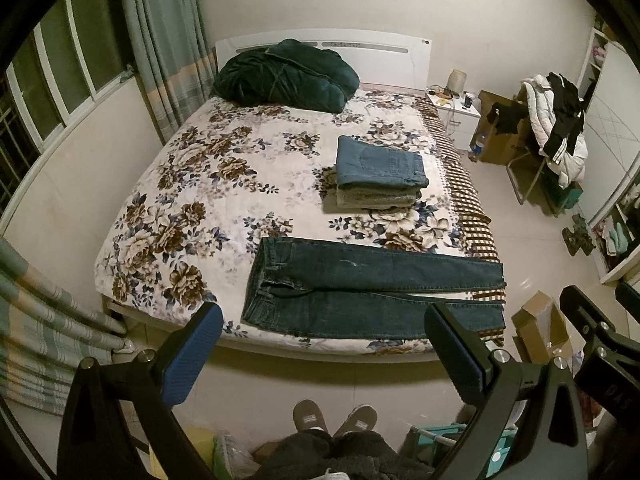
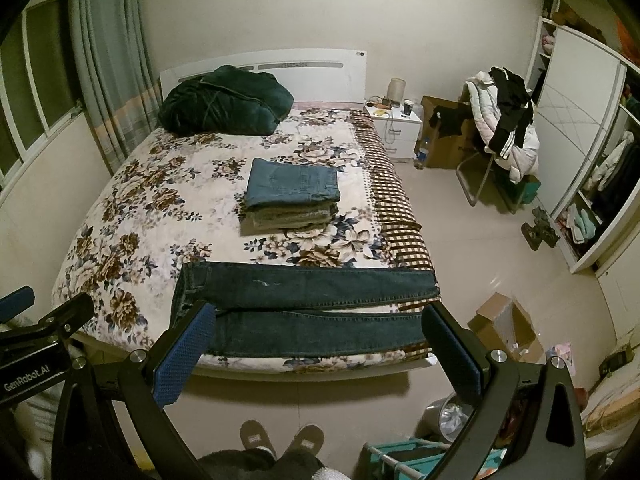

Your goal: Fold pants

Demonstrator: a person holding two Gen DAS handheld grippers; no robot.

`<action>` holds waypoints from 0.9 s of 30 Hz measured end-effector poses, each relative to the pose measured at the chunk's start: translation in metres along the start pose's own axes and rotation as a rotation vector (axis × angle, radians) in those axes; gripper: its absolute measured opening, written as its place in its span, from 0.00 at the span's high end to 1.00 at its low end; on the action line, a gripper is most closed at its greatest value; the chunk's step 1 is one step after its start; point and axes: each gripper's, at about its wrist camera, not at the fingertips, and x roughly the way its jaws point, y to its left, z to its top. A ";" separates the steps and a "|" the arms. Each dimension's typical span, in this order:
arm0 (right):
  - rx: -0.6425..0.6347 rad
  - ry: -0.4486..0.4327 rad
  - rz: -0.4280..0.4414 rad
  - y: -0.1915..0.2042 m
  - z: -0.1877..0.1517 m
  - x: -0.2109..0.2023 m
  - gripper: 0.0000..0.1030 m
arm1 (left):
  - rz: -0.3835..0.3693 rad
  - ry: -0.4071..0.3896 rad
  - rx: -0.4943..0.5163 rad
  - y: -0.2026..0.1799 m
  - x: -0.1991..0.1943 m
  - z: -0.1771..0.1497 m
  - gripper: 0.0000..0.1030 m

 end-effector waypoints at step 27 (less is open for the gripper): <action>0.017 0.042 0.029 -0.006 0.023 0.063 0.00 | 0.075 -0.005 -0.077 -0.011 0.049 0.025 0.00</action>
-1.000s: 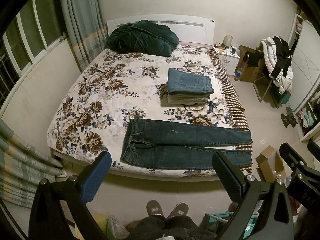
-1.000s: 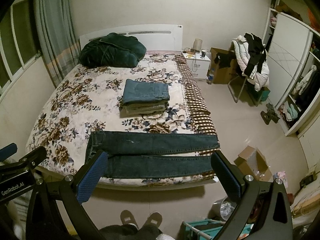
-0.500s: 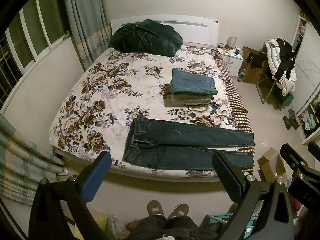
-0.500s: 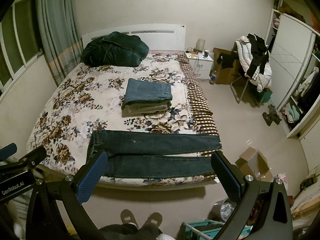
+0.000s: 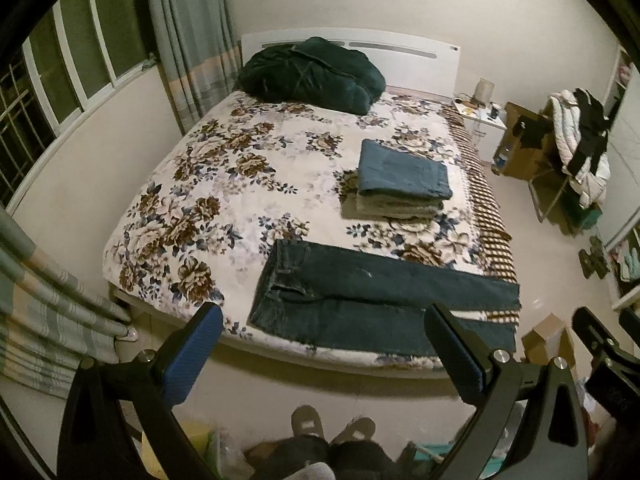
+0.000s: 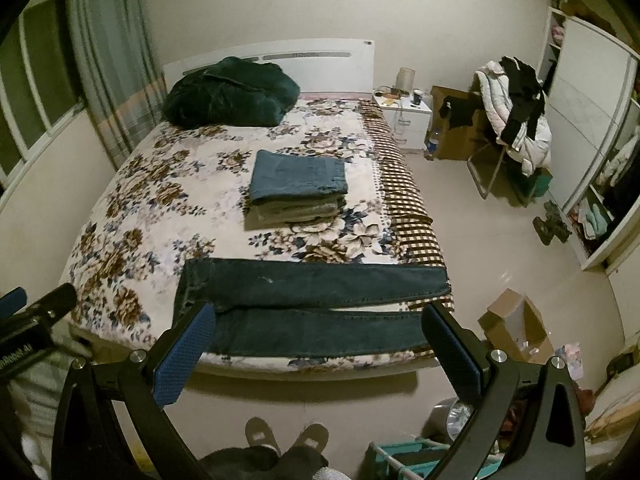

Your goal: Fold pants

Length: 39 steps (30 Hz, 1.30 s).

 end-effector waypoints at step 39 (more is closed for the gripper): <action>0.835 0.672 -0.365 -0.240 -0.030 0.792 0.00 | 0.338 0.805 -0.416 0.020 0.713 0.037 0.13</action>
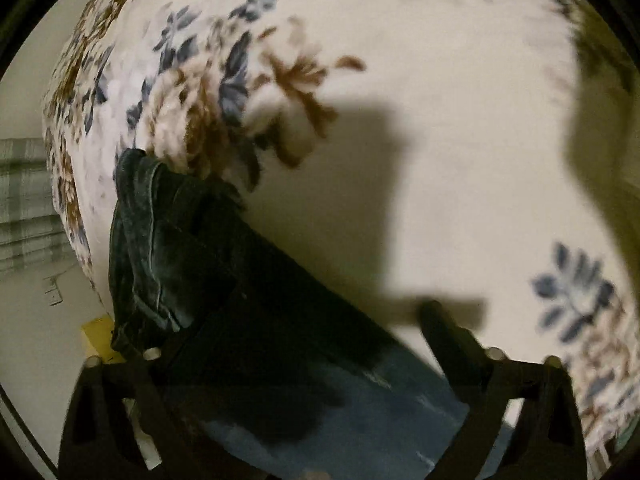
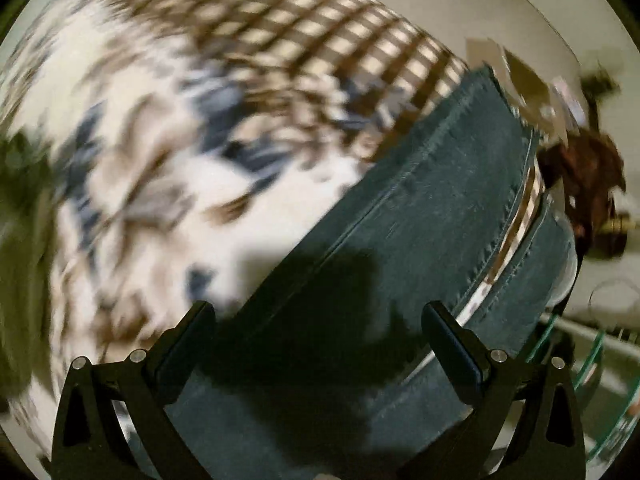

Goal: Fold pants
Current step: 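Grasp the jeans waistband with the left tool while the right tool grasps the leg hems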

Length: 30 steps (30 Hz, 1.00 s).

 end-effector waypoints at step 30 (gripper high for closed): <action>-0.033 0.065 0.203 -0.209 -0.108 0.017 0.93 | -0.120 -0.185 0.038 0.163 0.020 -0.201 0.92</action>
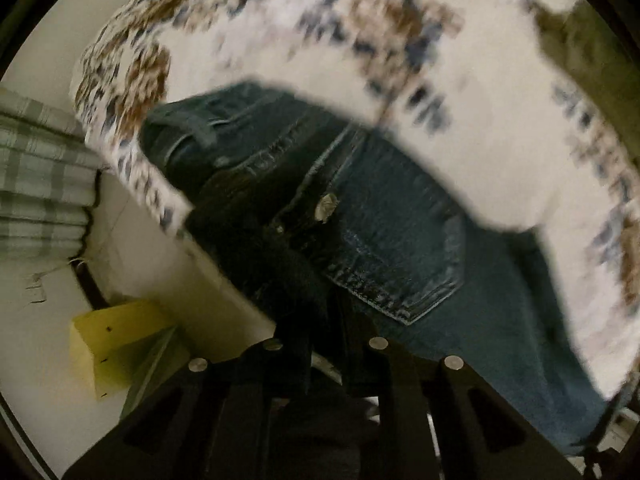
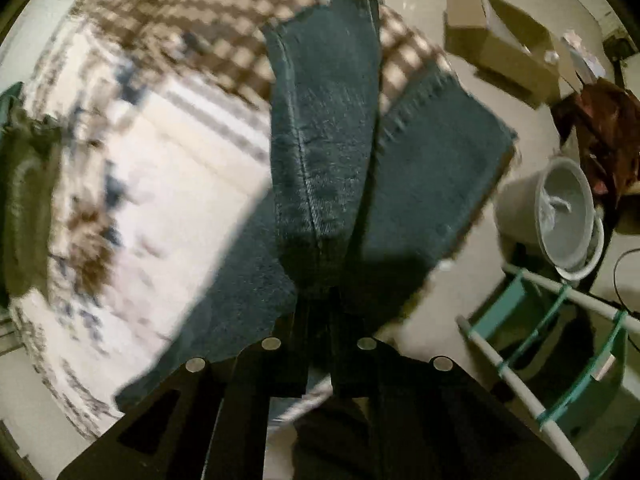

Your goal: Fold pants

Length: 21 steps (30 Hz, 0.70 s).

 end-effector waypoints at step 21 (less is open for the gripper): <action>-0.001 -0.138 0.000 -0.040 0.090 0.002 0.26 | 0.062 -0.016 -0.004 0.017 0.019 -0.020 0.17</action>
